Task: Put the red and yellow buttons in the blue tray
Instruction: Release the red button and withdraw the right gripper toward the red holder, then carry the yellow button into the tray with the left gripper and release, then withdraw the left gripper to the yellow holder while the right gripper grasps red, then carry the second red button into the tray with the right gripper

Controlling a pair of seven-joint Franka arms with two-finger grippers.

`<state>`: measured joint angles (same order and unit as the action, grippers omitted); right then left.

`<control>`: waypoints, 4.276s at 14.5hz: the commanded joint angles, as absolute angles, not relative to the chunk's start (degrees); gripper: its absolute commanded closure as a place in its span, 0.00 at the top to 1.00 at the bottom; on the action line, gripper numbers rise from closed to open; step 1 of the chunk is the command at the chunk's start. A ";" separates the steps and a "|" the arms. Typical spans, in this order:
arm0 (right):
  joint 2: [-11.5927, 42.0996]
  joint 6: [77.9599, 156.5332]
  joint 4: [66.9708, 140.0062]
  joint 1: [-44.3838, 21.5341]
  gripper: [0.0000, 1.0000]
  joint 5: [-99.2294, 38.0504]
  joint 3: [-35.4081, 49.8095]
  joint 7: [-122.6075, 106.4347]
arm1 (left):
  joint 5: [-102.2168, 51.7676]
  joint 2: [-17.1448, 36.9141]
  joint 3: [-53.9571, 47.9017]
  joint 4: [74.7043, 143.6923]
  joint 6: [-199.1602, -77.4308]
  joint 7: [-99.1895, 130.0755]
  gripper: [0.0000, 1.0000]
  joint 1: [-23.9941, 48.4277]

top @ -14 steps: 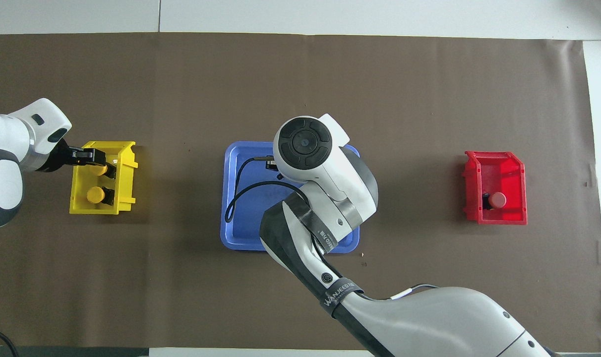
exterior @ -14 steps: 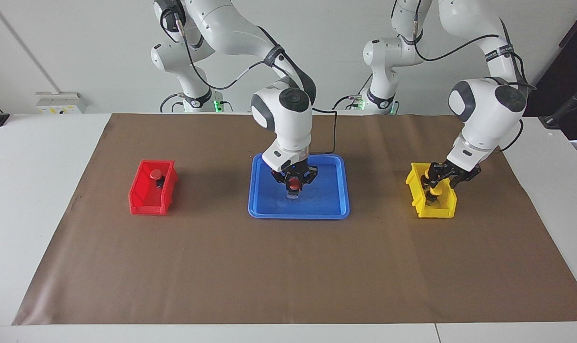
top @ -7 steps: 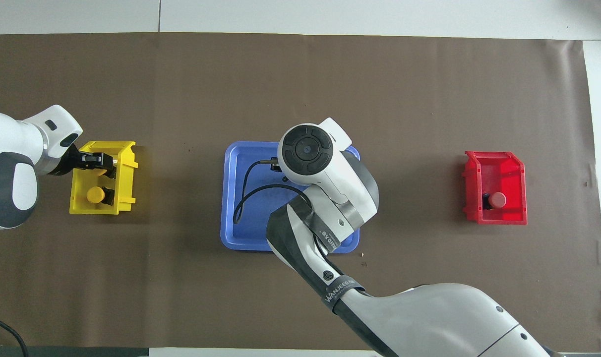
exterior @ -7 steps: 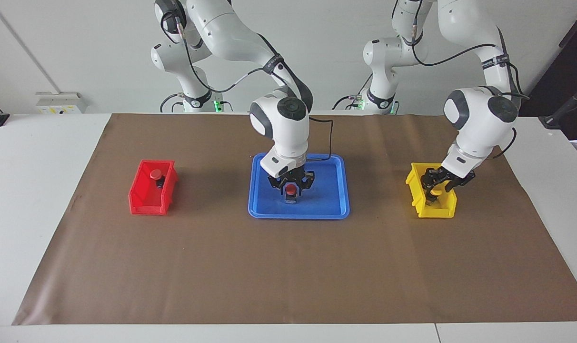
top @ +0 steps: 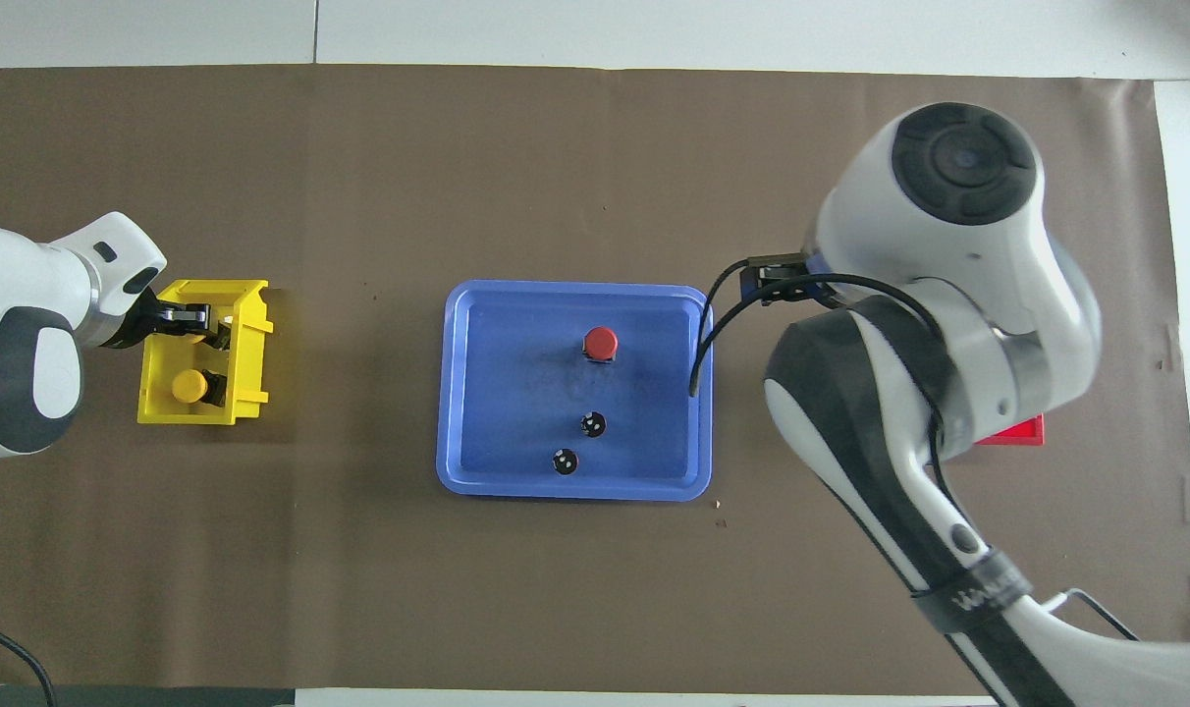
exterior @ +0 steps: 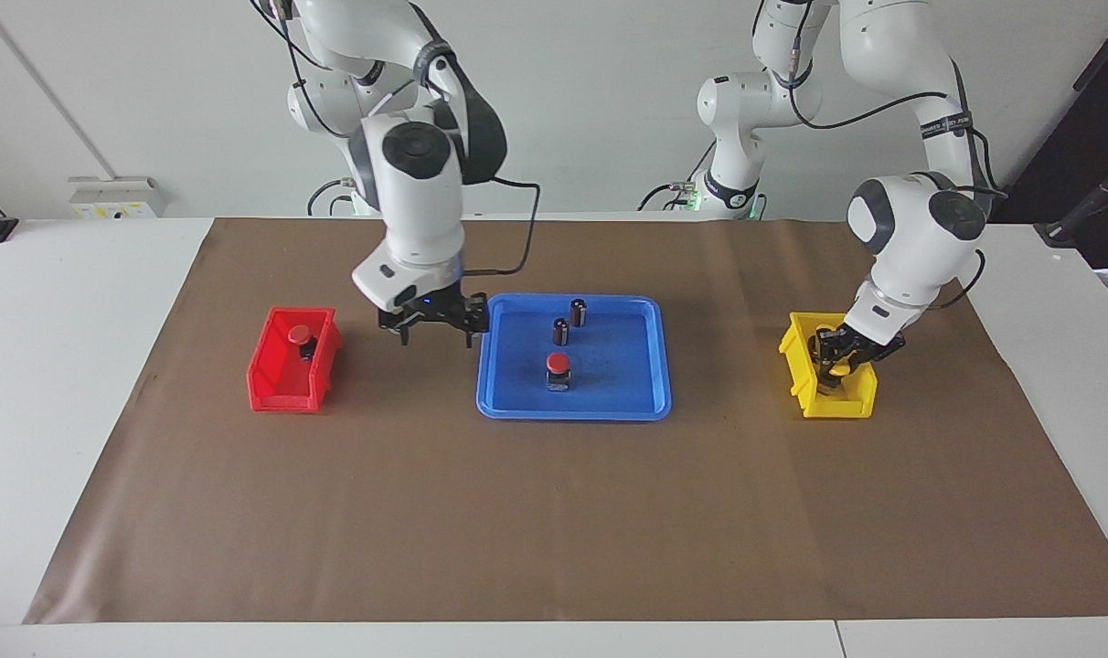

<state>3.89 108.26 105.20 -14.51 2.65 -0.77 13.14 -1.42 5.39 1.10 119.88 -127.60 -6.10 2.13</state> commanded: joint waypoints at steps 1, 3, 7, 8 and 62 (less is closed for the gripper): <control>-9.12 115.47 124.67 -4.43 1.00 0.00 0.18 -2.67 | 1.48 8.24 1.15 102.73 -109.07 -5.01 0.01 2.98; -9.67 120.39 128.75 0.77 1.00 0.00 0.09 -10.61 | 1.58 10.19 0.61 97.64 -104.23 5.19 0.01 10.23; -7.91 122.16 129.99 4.57 0.92 0.00 0.09 -12.57 | 1.58 9.05 0.35 106.78 -116.62 29.75 0.01 25.37; -7.13 122.52 130.16 5.09 0.90 0.00 0.09 -13.96 | 1.15 9.40 0.18 106.96 -117.24 32.40 0.01 27.66; 17.06 120.28 101.20 -25.50 1.00 1.05 0.79 30.15 | -0.18 -2.02 1.41 131.39 -127.00 -7.21 0.62 1.67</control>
<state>19.00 125.51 104.56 -26.79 0.43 0.76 30.04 -0.06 -1.95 1.88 129.91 -125.01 -6.22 2.44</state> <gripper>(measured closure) 0.379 0.304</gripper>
